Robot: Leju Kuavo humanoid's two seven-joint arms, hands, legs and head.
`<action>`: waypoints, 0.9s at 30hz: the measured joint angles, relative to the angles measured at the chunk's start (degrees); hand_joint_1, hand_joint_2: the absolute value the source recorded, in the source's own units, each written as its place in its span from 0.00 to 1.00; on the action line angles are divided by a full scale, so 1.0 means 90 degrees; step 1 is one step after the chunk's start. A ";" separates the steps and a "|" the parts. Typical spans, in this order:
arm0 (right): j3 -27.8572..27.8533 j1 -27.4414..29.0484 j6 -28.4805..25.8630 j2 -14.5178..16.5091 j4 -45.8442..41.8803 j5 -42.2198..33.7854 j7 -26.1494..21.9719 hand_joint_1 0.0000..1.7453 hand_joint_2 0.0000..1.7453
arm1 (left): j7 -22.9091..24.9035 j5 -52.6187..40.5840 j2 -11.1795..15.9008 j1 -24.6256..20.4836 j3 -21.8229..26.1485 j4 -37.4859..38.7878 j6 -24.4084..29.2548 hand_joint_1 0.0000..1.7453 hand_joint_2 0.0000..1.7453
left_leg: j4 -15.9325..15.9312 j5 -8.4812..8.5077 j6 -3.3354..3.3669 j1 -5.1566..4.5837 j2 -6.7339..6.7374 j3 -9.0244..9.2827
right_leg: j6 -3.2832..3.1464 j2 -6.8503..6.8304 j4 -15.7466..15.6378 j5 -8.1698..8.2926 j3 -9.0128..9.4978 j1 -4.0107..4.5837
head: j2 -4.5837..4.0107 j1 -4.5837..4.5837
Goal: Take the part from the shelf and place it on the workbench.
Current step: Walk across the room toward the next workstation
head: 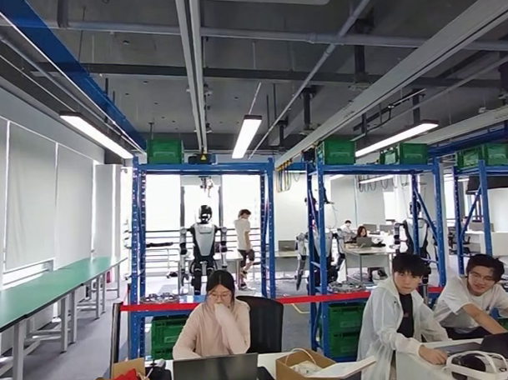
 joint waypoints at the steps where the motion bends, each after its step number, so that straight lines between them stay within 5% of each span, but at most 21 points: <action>1: -0.0033 -0.0102 -0.0257 -0.0005 0.0324 0.0187 0.0008 0.00 0.00 | -0.0001 -0.0011 -0.0001 -0.0003 0.0014 -0.0006 0.0000 0.00 0.00 | -0.0081 0.0178 -0.0016 0.0012 0.0000 0.0157 | 0.0019 -0.0001 0.0061 0.0051 -0.0134 -0.0007 | 0.0000 0.0000; 3: -0.0114 -0.0339 -0.0740 -0.0028 0.1076 0.0512 0.0029 0.00 0.00 | -0.0002 -0.0043 -0.0011 -0.0025 0.0032 -0.0018 0.0001 0.00 0.00 | -0.0773 0.0432 -0.0050 0.0047 -0.0001 0.0718 | 0.0070 0.0005 0.0225 0.0121 -0.0390 -0.0014 | 0.0001 0.0000; 6: -0.0281 -0.0643 -0.1200 -0.0106 0.2207 0.0769 0.0215 0.00 0.00 | -0.0015 -0.0100 -0.0038 -0.0059 0.0036 -0.0022 0.0001 0.00 0.00 | -0.1774 0.0225 0.0023 0.0044 -0.0016 0.1368 | 0.0170 0.0000 0.0459 0.0191 -0.0624 0.0008 | 0.0001 -0.0002; 9: -0.0508 -0.0812 -0.1427 -0.0240 0.3296 0.0831 0.0600 0.00 0.00 | -0.0020 -0.0169 -0.0062 -0.0046 0.0043 -0.0022 -0.0002 0.00 0.00 | -0.1825 0.0279 0.0206 0.0016 -0.0003 0.1302 | 0.0289 0.0006 0.0537 0.0183 -0.0695 -0.0022 | 0.0000 -0.0002; 11: -0.0653 -0.0819 -0.1538 -0.0338 0.3807 0.0833 0.0977 0.00 0.00 | -0.0019 -0.0214 -0.0072 -0.0049 0.0045 -0.0022 -0.0002 0.00 0.00 | -0.1830 0.0400 0.0312 0.0015 0.0009 0.1177 | 0.0368 0.0023 0.0914 -0.0286 -0.0815 -0.0058 | 0.0000 -0.0002; 13: -0.0781 -0.0813 -0.1641 -0.0437 0.4221 0.0835 0.1397 0.00 0.00 | -0.0019 -0.0265 -0.0071 -0.0053 0.0044 -0.0022 -0.0006 0.00 0.00 | -0.1826 0.0529 0.0361 -0.0015 0.0004 0.1015 | 0.0420 0.0032 0.1690 -0.0901 -0.0994 -0.0089 | 0.0000 -0.0002; 15: -0.0904 -0.0782 -0.1707 -0.0537 0.4548 0.0835 0.1827 0.00 0.00 | -0.0018 -0.0325 -0.0071 -0.0052 0.0043 -0.0022 -0.0016 0.00 0.00 | -0.1819 0.0656 0.0377 -0.0053 -0.0010 0.0847 | 0.0424 0.0037 0.2239 -0.1050 -0.1009 -0.0101 | 0.0000 -0.0003; 17: -0.1009 -0.0733 -0.1772 -0.0628 0.4776 0.0861 0.2209 0.00 0.00 | -0.0019 -0.0376 -0.0071 -0.0062 0.0041 -0.0022 -0.0026 0.00 0.00 | -0.1816 0.0782 0.0376 -0.0092 -0.0050 0.0686 | 0.0360 0.0063 0.1932 -0.0739 -0.0622 -0.0087 | 0.0000 -0.0002; 19: -0.1076 -0.0707 -0.1870 -0.0705 0.4922 0.0937 0.2509 0.00 0.00 | -0.0021 -0.0411 -0.0075 -0.0081 0.0031 -0.0022 -0.0040 0.00 0.00 | -0.1813 0.0889 0.0370 -0.0121 -0.0080 0.0580 | 0.0230 0.0110 0.0948 -0.0499 0.0097 -0.0024 | 0.0000 -0.0002; 21: -0.1108 -0.0713 -0.1963 -0.0757 0.5037 0.1039 0.2785 0.00 0.00 | -0.0023 -0.0429 -0.0081 -0.0095 0.0021 -0.0022 -0.0058 0.00 0.00 | -0.1810 0.0984 0.0333 -0.0132 -0.0083 0.0530 | 0.0136 0.0136 0.0143 -0.0505 0.0627 0.0039 | 0.0000 0.0001; 24: -0.1120 -0.0718 -0.2005 -0.0781 0.5174 0.1210 0.3173 0.00 0.00 | -0.0025 -0.0433 -0.0080 -0.0114 0.0018 -0.0022 -0.0066 0.00 0.00 | -0.1794 0.1058 0.0239 -0.0114 -0.0087 0.0452 | 0.0065 0.0110 -0.0134 -0.0428 0.0689 0.0065 | 0.0002 0.0003; 25: -0.1120 -0.0714 -0.2001 -0.0781 0.5208 0.1271 0.3311 0.00 0.00 | -0.0026 -0.0437 -0.0078 -0.0118 0.0018 -0.0022 -0.0067 0.00 0.00 | -0.1706 0.0914 0.0213 -0.0107 -0.0089 0.0409 | 0.0022 0.0087 -0.0155 -0.0362 0.0637 0.0055 | 0.0002 0.0004; 27: -0.1117 -0.0692 -0.1972 -0.0778 0.5269 0.1390 0.3564 0.00 0.00 | -0.0028 -0.0449 -0.0080 -0.0125 0.0018 -0.0022 -0.0072 0.00 0.00 | -0.1171 0.0299 0.0175 -0.0085 -0.0089 0.0260 | -0.0042 0.0038 -0.0138 -0.0229 0.0468 0.0039 | 0.0002 0.0004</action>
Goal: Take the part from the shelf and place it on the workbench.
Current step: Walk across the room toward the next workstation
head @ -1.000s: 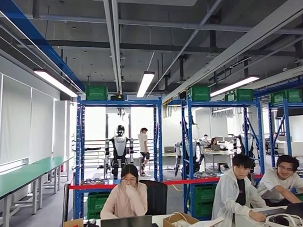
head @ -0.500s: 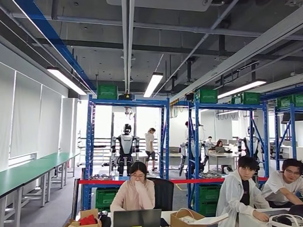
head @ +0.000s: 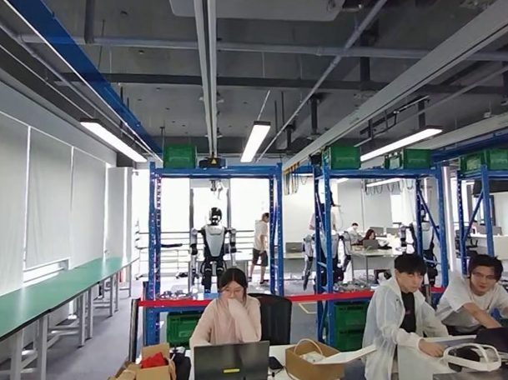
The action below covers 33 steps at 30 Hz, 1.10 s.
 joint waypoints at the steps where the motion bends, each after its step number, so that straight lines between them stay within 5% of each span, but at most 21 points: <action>1: 0.0002 0.0013 0.0016 0.0003 0.0022 0.0051 0.0121 0.00 0.00 | -0.0004 -0.0005 -0.0002 -0.0004 0.0000 0.0000 -0.0002 0.00 0.00 | 0.0418 -0.0316 -0.0018 0.0010 0.0001 -0.0091 | -0.0019 -0.0015 0.0042 0.0054 -0.0115 0.0001 | -0.0001 0.0000; 2: 0.0005 0.0022 0.0028 0.0009 0.0045 0.0097 0.0235 0.00 0.00 | -0.0007 -0.0007 -0.0004 -0.0008 0.0000 0.0000 -0.0003 0.00 0.00 | 0.0823 -0.0508 -0.0038 0.0019 0.0001 -0.0159 | -0.0019 -0.0030 0.0094 0.0106 -0.0237 0.0002 | -0.0001 -0.0001; 4: 0.0010 0.0024 0.0046 0.0030 0.0082 0.0162 0.0449 0.00 0.00 | -0.0018 -0.0007 -0.0004 -0.0014 0.0000 0.0000 -0.0002 0.00 0.00 | 0.1195 -0.0418 -0.0079 0.0039 0.0003 -0.0102 | -0.0001 -0.0051 0.0220 0.0203 -0.0503 -0.0002 | -0.0002 0.0000; 7: 0.0012 0.0025 0.0078 0.0070 0.0115 0.0214 0.0675 0.00 0.00 | -0.0027 -0.0007 -0.0006 -0.0035 -0.0001 0.0000 -0.0001 0.00 0.00 | 0.0284 0.0014 -0.0136 0.0101 0.0014 0.0664 | 0.0070 -0.0056 0.0496 0.0297 -0.0895 -0.0005 | -0.0001 0.0001; 9: 0.0013 0.0026 0.0087 0.0083 0.0129 0.0234 0.0755 0.00 0.00 | -0.0030 -0.0007 -0.0010 -0.0058 -0.0002 0.0000 -0.0001 0.00 0.00 | -0.0435 -0.0098 -0.0105 0.0112 0.0012 0.1132 | 0.0133 -0.0056 0.0673 0.0349 -0.1072 0.0009 | -0.0001 -0.0001; 12: 0.0015 0.0031 0.0107 0.0091 0.0152 0.0258 0.0875 0.00 0.00 | -0.0027 -0.0005 -0.0027 -0.0052 -0.0002 0.0000 -0.0002 0.00 0.00 | -0.0616 -0.0122 0.0036 0.0086 0.0026 0.1148 | 0.0243 -0.0038 0.0750 0.0434 -0.1190 -0.0006 | -0.0002 -0.0002; 14: 0.0016 0.0043 0.0119 0.0095 0.0166 0.0279 0.0944 0.00 0.00 | -0.0023 -0.0002 -0.0042 -0.0049 -0.0002 0.0000 -0.0004 0.00 0.00 | -0.0621 0.0012 0.0141 0.0089 0.0059 0.1027 | 0.0336 -0.0014 0.0985 0.0089 -0.1276 -0.0042 | -0.0002 -0.0003; 16: 0.0018 0.0050 0.0130 0.0102 0.0176 0.0297 0.0988 0.00 0.00 | -0.0022 0.0000 -0.0048 -0.0059 -0.0002 0.0000 -0.0005 0.00 0.00 | -0.0618 0.0155 0.0192 0.0075 0.0076 0.0856 | 0.0412 -0.0004 0.1631 -0.0548 -0.1422 -0.0093 | -0.0002 -0.0003; 18: 0.0019 0.0052 0.0134 0.0110 0.0181 0.0314 0.1015 0.00 0.00 | -0.0024 0.0001 -0.0051 -0.0060 -0.0002 0.0000 -0.0006 0.00 0.00 | -0.0610 0.0301 0.0196 0.0055 0.0090 0.0663 | 0.0450 -0.0003 0.2307 -0.0842 -0.1493 -0.0130 | -0.0002 -0.0003; 20: 0.0018 0.0052 0.0134 0.0123 0.0181 0.0326 0.1045 0.00 0.00 | -0.0024 0.0015 -0.0055 -0.0064 -0.0002 0.0000 -0.0006 0.00 0.00 | -0.0603 0.0447 0.0184 0.0044 0.0100 0.0464 | 0.0452 0.0001 0.2316 -0.0594 -0.1234 -0.0145 | -0.0002 -0.0003; 22: 0.0019 0.0042 0.0134 0.0136 0.0181 0.0325 0.1074 0.00 0.00 | -0.0021 0.0040 -0.0070 -0.0066 -0.0002 0.0000 -0.0006 0.00 0.00 | -0.0602 0.0566 0.0157 0.0037 0.0094 0.0311 | 0.0397 0.0022 0.1493 -0.0299 -0.0557 -0.0138 | -0.0001 -0.0002; 24: 0.0018 0.0024 0.0134 0.0143 0.0180 0.0316 0.1109 0.00 0.00 | -0.0002 0.0072 -0.0093 -0.0067 -0.0001 0.0000 -0.0014 0.00 0.00 | -0.0599 0.0664 0.0108 0.0028 0.0090 0.0236 | 0.0310 0.0044 0.0472 -0.0318 0.0146 -0.0106 | -0.0001 0.0001; 25: 0.0017 0.0016 0.0137 0.0144 0.0180 0.0312 0.1132 0.00 0.00 | 0.0026 0.0098 -0.0105 -0.0070 0.0002 0.0000 -0.0026 0.00 0.00 | -0.0601 0.0716 0.0073 0.0033 0.0092 0.0215 | 0.0270 0.0051 0.0164 -0.0368 0.0339 -0.0083 | 0.0000 0.0001; 28: 0.0012 0.0016 0.0160 0.0148 0.0184 0.0323 0.1190 0.00 0.00 | 0.0150 0.0179 -0.0124 -0.0084 0.0021 0.0000 -0.0066 0.00 0.00 | -0.0535 0.0721 -0.0030 0.0076 0.0093 0.0148 | 0.0142 0.0020 -0.0025 -0.0274 0.0347 -0.0056 | 0.0000 0.0000; 30: 0.0009 0.0027 0.0179 0.0146 0.0188 0.0347 0.1222 0.00 0.00 | 0.0231 0.0210 -0.0141 -0.0081 0.0037 0.0001 -0.0081 0.00 0.00 | -0.0103 0.0300 -0.0056 0.0084 0.0088 -0.0011 | 0.0056 -0.0021 -0.0049 -0.0165 0.0269 -0.0061 | -0.0002 -0.0001; 33: 0.0007 0.0045 0.0226 0.0145 0.0189 0.0385 0.1281 0.00 0.00 | 0.0355 0.0257 -0.0160 -0.0075 0.0066 0.0002 -0.0097 0.00 0.75 | 0.1037 -0.0329 -0.0088 0.0081 0.0086 -0.0341 | 0.0018 -0.0045 0.0035 -0.0073 0.0066 -0.0031 | -0.0002 -0.0001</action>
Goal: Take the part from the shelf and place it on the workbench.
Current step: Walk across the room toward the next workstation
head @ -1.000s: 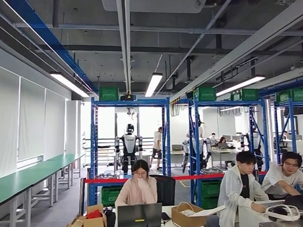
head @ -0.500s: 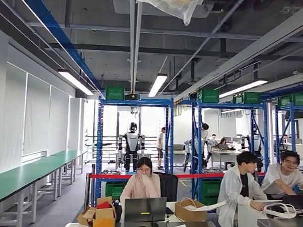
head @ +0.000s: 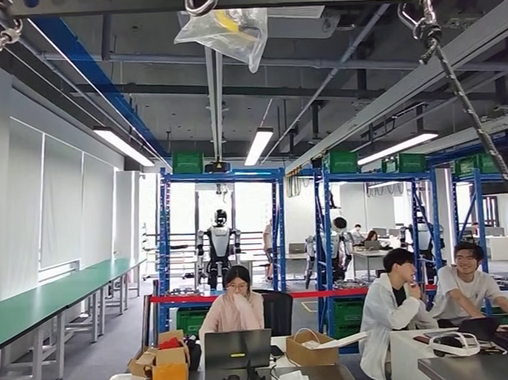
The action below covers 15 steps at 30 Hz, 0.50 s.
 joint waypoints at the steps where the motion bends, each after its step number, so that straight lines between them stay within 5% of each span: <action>1: -0.0001 0.0001 0.0010 0.0000 0.0000 0.0010 0.0017 0.00 0.00 | 0.0027 0.0010 -0.0001 0.0001 0.0008 0.0000 -0.0004 0.00 1.00 | 0.0139 0.0005 -0.0008 -0.0001 0.0000 0.0016 | 0.0004 -0.0002 0.0048 0.0016 -0.0072 0.0004 | 0.0000 0.0000; 2: -0.0001 0.0002 0.0012 0.0000 0.0000 0.0016 0.0030 0.00 0.00 | 0.0041 0.0012 -0.0001 0.0002 0.0013 -0.0001 -0.0007 0.00 1.00 | 0.0026 0.0117 -0.0010 0.0001 0.0001 0.0151 | 0.0009 -0.0003 0.0100 0.0023 -0.0134 0.0004 | 0.0000 0.0000; 6: -0.0009 -0.0006 0.0012 -0.0002 0.0000 0.0032 0.0055 0.00 0.00 | 0.0050 0.0011 -0.0004 -0.0022 0.0024 -0.0002 -0.0018 0.00 1.00 | -0.1420 0.0563 0.0031 -0.0003 0.0002 0.1049 | 0.0086 -0.0003 0.0340 -0.0013 -0.0330 0.0020 | 0.0000 0.0000; 10: -0.0019 -0.0013 0.0008 -0.0041 0.0000 0.0074 0.0086 0.00 1.00 | 0.0037 0.0029 -0.0035 -0.0033 0.0034 -0.0001 -0.0028 0.00 1.00 | -0.1585 0.0583 0.0139 -0.0005 0.0005 0.1047 | 0.0221 0.0015 0.0478 -0.0061 -0.0441 0.0020 | 0.0000 0.0000; 12: -0.0024 -0.0008 0.0008 -0.0066 0.0000 0.0105 0.0110 0.00 1.00 | 0.0032 0.0046 -0.0053 -0.0043 0.0037 -0.0001 -0.0028 0.00 1.00 | -0.1605 0.0632 0.0214 0.0017 0.0009 0.1011 | 0.0317 0.0041 0.0872 -0.0348 -0.0618 -0.0018 | 0.0000 0.0000; 15: -0.0034 0.0005 0.0007 -0.0083 0.0000 0.0138 0.0192 0.00 1.00 | 0.0028 0.0062 -0.0055 -0.0045 0.0039 0.0000 -0.0030 0.00 1.00 | -0.1597 0.0668 0.0267 0.0019 0.0015 0.0946 | 0.0439 0.0049 0.2000 -0.0871 -0.1118 -0.0116 | 0.0000 0.0000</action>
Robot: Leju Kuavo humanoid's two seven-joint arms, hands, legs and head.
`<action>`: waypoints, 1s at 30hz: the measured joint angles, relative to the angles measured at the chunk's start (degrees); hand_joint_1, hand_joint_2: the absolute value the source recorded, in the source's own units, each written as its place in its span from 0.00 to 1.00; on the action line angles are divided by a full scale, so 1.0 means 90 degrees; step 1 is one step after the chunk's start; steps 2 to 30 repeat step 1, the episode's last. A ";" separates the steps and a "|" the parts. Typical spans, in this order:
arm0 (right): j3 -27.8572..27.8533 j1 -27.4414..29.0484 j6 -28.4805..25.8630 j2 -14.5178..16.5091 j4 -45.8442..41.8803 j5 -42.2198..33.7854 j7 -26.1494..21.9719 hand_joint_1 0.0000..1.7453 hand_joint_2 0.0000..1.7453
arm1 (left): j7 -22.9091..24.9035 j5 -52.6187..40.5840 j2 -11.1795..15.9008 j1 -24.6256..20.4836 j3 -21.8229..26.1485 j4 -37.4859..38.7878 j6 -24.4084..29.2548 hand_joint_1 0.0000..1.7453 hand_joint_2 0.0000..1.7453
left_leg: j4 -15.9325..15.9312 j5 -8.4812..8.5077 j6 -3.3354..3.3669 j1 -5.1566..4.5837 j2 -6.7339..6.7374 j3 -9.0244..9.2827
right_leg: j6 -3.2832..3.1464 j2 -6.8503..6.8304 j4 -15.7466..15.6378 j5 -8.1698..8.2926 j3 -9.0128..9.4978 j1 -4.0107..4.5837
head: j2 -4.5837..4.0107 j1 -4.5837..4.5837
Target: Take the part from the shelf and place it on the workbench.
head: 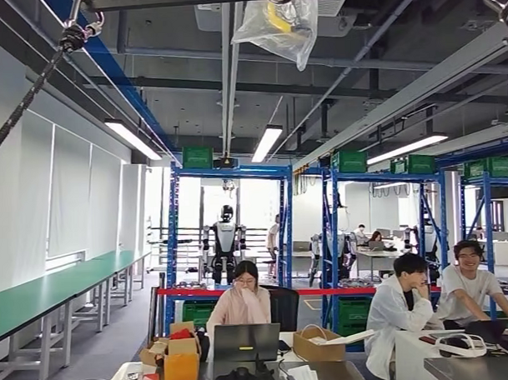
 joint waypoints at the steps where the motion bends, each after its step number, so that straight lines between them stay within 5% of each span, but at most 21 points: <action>1: -0.0003 0.0003 0.0000 -0.0002 0.0000 0.0002 0.0018 0.00 1.00 | 0.0000 0.0001 -0.0001 0.0002 0.0000 0.0000 -0.0001 0.00 1.00 | 0.0002 0.0004 0.0006 0.0002 0.0002 -0.0010 | 0.0018 0.0000 0.0187 -0.0061 -0.0082 -0.0016 | 0.0000 0.0000; 30: -0.0003 0.0003 0.0000 -0.0002 0.0000 0.0002 0.0018 0.00 1.00 | 0.0000 0.0001 -0.0001 0.0002 0.0000 0.0000 -0.0001 0.00 1.00 | 0.0002 0.0004 0.0006 0.0002 0.0002 -0.0010 | 0.0018 0.0000 0.0187 -0.0061 -0.0082 -0.0016 | 0.0000 0.0000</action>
